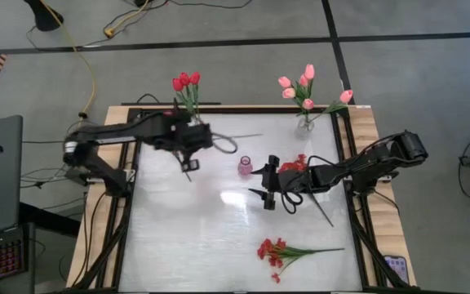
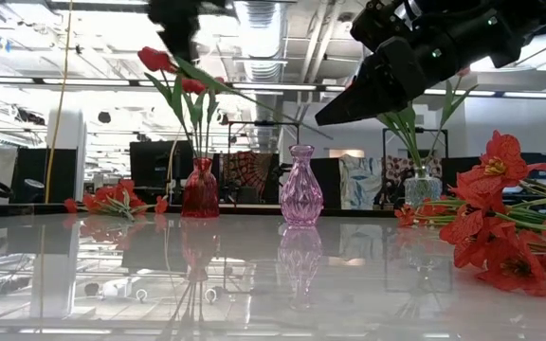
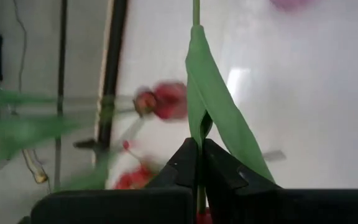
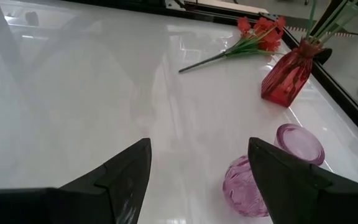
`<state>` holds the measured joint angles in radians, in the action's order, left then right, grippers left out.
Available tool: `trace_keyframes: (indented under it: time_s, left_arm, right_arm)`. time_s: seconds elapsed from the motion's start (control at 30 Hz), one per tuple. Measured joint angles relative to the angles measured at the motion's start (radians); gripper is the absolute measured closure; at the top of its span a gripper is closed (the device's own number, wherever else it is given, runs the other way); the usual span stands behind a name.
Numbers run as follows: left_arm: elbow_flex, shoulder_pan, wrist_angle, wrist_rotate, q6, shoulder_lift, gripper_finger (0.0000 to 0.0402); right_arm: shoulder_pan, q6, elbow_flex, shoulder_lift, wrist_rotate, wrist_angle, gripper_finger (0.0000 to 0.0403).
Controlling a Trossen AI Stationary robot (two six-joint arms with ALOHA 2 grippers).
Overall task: Sort flowers into vase by color
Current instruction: Put the red flower into the red vase
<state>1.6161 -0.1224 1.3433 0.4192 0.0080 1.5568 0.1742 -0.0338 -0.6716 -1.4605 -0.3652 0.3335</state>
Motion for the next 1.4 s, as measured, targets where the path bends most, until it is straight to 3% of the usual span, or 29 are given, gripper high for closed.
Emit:
trace_keyframes:
  time_s: [0.3,0.67,0.83,1.1,1.27,1.4]
  left_arm:
    - [0.0,0.124,0.153,0.013,-0.179,-0.144,0.0401]
    - [0.0,0.235,0.171,-0.059,-0.212,-0.231,0.0401]
    - [-0.01,0.275,0.166,-0.113,-0.23,-0.231,0.0401]
    - [-0.135,0.279,0.154,-0.155,-0.272,-0.231,0.0401]
    - [-0.207,0.282,0.017,-0.279,-0.245,-0.23,0.0401]
    - [-0.217,0.301,-0.059,-0.305,-0.222,-0.216,0.0401]
  right_arm:
    - [0.0,-0.001,0.0,0.0,0.0,0.03,0.0107]
    - [-0.014,-0.003,-0.002,0.0,0.004,0.174,0.0107]
    - [0.011,-0.043,-0.115,-0.001,0.166,-0.002,0.0107]
    - [0.143,-0.14,-0.413,0.001,0.074,-0.512,0.0107]
    - [0.142,-0.115,-0.463,0.0,0.049,-0.46,0.0107]
    - [0.094,-0.089,-0.468,-0.001,0.041,-0.409,0.0107]
